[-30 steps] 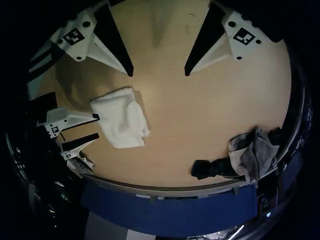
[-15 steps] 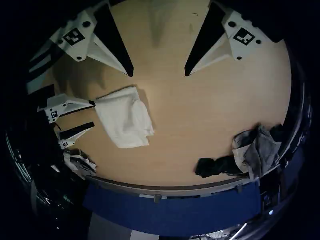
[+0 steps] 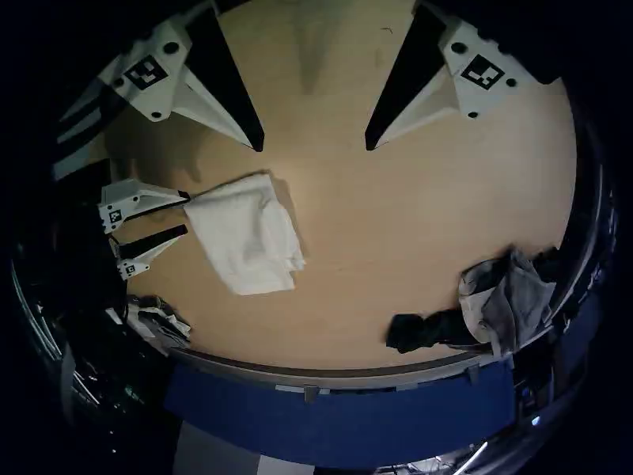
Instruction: Fold towel
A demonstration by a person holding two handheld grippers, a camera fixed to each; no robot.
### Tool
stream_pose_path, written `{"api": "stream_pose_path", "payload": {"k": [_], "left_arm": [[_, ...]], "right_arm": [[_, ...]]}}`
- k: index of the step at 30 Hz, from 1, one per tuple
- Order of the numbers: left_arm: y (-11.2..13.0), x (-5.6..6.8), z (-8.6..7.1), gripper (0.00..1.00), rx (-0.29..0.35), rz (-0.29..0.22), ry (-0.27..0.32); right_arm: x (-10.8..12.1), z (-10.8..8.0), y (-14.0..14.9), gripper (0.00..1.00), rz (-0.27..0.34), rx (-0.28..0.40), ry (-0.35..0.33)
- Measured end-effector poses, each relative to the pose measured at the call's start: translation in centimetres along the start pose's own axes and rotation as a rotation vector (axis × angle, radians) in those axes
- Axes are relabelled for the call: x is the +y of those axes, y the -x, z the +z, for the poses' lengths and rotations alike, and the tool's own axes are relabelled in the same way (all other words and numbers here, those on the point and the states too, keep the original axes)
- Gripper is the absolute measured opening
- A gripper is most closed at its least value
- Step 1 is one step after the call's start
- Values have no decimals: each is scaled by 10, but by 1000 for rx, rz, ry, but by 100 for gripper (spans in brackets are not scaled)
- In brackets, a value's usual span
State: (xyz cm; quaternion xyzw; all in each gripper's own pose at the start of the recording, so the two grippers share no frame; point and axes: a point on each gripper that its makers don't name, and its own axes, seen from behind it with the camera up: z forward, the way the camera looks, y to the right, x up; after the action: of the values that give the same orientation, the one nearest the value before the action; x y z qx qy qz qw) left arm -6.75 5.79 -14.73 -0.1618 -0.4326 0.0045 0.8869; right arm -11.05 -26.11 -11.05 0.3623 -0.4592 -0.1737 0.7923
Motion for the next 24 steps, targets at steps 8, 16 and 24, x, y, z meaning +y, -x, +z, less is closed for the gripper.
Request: {"api": "stream_pose_path", "payload": {"k": [8, 16, 24], "left_arm": [[3, 0, 0, 95, -1, -2, 0], [3, -2, 0, 95, -2, -2, -2], [4, -3, -1, 95, -2, 2, -5]], "right_arm": [[-4, 6, 7, 58, 16, -17, -2], [-4, 11, 7, 31, 36, -15, 6], [-5, 10, 5, 8, 33, -8, 4]]}}
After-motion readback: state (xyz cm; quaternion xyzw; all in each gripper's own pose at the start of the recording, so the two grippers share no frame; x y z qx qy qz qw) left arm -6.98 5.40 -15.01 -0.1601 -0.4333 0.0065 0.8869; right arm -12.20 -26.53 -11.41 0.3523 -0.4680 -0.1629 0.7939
